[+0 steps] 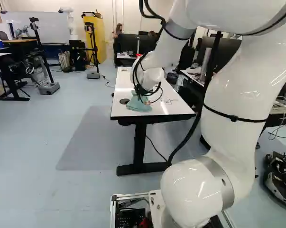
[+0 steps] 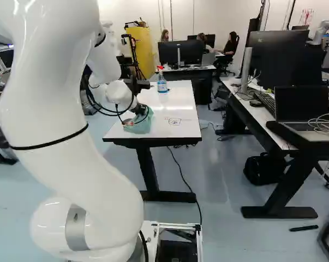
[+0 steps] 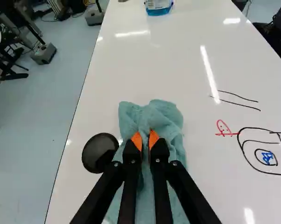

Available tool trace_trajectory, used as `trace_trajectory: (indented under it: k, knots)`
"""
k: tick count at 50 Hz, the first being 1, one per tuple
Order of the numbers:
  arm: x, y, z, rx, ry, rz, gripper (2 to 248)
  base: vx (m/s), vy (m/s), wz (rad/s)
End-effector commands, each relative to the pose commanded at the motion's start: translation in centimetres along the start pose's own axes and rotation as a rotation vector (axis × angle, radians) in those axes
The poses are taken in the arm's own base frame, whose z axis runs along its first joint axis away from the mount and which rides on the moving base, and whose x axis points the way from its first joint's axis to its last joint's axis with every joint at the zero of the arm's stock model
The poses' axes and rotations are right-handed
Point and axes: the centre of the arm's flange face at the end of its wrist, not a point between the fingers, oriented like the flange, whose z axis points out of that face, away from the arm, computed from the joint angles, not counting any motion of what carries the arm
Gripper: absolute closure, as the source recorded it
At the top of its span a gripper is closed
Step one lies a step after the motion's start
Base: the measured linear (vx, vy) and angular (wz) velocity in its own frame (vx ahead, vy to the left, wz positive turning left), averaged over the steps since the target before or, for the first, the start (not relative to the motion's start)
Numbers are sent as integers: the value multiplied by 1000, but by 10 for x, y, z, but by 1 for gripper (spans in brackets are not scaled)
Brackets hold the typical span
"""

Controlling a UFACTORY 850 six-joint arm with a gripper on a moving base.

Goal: Clean the table with the green towel

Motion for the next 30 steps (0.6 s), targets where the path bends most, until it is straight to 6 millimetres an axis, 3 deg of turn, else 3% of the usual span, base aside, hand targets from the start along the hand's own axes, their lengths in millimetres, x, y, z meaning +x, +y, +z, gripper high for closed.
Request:
trace_trajectory:
  k: [30]
  knots:
    - [38,36,21,-54,44,54,212,0,0,0]
